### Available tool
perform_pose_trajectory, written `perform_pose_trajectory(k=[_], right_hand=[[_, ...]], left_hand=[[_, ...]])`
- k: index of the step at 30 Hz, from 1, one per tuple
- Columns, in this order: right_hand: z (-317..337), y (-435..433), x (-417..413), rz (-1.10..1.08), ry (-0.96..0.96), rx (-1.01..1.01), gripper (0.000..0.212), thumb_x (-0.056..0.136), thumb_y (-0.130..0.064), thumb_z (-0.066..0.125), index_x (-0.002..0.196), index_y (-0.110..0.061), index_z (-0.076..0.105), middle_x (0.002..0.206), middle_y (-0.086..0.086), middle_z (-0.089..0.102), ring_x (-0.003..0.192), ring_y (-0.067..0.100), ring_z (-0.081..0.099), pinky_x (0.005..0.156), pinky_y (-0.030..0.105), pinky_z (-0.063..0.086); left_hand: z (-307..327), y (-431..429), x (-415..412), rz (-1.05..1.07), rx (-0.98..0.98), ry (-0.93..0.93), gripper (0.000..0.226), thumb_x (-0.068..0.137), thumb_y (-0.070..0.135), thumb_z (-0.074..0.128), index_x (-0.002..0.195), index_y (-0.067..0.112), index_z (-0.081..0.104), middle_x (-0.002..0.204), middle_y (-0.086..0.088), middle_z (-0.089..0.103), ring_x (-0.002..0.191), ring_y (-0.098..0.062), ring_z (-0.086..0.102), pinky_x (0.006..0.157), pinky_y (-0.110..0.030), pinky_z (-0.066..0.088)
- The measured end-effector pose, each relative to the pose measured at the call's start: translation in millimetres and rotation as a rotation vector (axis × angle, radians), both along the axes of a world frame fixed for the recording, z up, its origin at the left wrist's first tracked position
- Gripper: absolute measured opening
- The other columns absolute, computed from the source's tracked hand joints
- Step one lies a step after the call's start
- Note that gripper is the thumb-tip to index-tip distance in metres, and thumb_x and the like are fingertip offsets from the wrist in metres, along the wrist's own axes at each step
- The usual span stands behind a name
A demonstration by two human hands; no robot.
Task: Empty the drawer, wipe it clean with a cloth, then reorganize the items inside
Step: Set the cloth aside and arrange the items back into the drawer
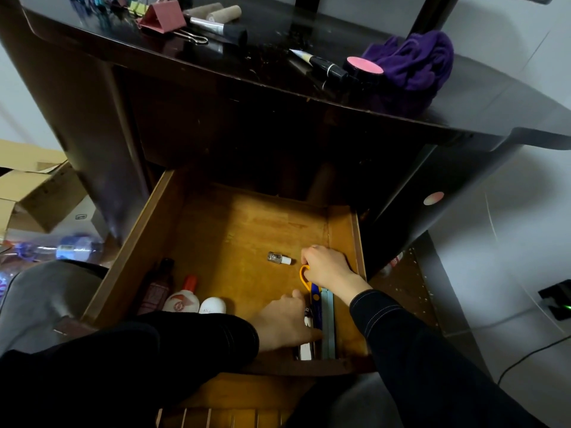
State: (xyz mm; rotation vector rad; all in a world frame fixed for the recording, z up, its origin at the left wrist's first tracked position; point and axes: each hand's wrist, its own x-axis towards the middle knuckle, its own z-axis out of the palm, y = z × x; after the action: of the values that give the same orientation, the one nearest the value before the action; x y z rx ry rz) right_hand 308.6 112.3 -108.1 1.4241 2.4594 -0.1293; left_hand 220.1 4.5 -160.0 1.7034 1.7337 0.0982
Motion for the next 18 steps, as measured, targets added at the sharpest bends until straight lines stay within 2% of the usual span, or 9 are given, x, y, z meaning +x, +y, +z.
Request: perform_pose_trajectory(k=[2, 7, 11, 14, 18], right_hand=[[-0.7, 0.3, 0.1, 0.000, 0.003, 0.001, 0.024, 0.095, -0.006, 0.055, 0.117, -0.014, 0.060, 0.118, 0.006, 0.062, 0.100, 0.025, 0.064, 0.084, 0.038, 0.056], [-2.1, -0.1, 0.9, 0.005, 0.000, 0.011, 0.023, 0.095, -0.005, 0.055, 0.115, -0.014, 0.060, 0.117, 0.006, 0.062, 0.098, 0.025, 0.064, 0.081, 0.037, 0.056], [-3.1, 0.8, 0.3, -0.001, 0.011, 0.015, 0.022, 0.094, -0.005, 0.055, 0.113, -0.015, 0.060, 0.115, 0.005, 0.062, 0.097, 0.025, 0.064, 0.077, 0.036, 0.054], [-3.5, 0.5, 0.3, -0.001, 0.010, 0.021, 0.021, 0.094, -0.005, 0.055, 0.111, -0.015, 0.061, 0.114, 0.005, 0.062, 0.094, 0.025, 0.063, 0.074, 0.034, 0.051], [-4.5, 0.5, 1.2, -0.004, 0.013, 0.016, 0.020, 0.095, -0.008, 0.055, 0.113, -0.015, 0.061, 0.114, 0.005, 0.062, 0.095, 0.025, 0.064, 0.078, 0.036, 0.055]], left_hand=[[-0.7, 0.4, 4.7, 0.004, -0.002, -0.014, 0.067, 0.080, 0.052, 0.077, 0.121, 0.014, 0.041, 0.084, 0.006, 0.050, 0.079, -0.017, 0.056, 0.048, -0.022, 0.038], [-1.6, 2.0, 2.4, -0.006, -0.002, -0.021, 0.065, 0.081, 0.045, 0.078, 0.124, 0.012, 0.042, 0.086, 0.006, 0.050, 0.081, -0.017, 0.055, 0.055, -0.025, 0.043], [-1.2, 3.1, 2.6, -0.008, -0.004, -0.023, 0.063, 0.080, 0.045, 0.078, 0.122, 0.014, 0.043, 0.081, 0.007, 0.048, 0.079, -0.017, 0.056, 0.048, -0.022, 0.038], [-3.0, 3.2, 1.7, -0.022, 0.010, -0.018, 0.064, 0.079, 0.047, 0.079, 0.121, 0.013, 0.044, 0.080, 0.007, 0.047, 0.078, -0.018, 0.056, 0.052, -0.024, 0.041], [-3.6, 2.9, -1.3, -0.016, 0.003, 0.000, 0.071, 0.078, 0.053, 0.078, 0.125, 0.012, 0.043, 0.085, 0.005, 0.051, 0.080, -0.017, 0.055, 0.058, -0.027, 0.045]])
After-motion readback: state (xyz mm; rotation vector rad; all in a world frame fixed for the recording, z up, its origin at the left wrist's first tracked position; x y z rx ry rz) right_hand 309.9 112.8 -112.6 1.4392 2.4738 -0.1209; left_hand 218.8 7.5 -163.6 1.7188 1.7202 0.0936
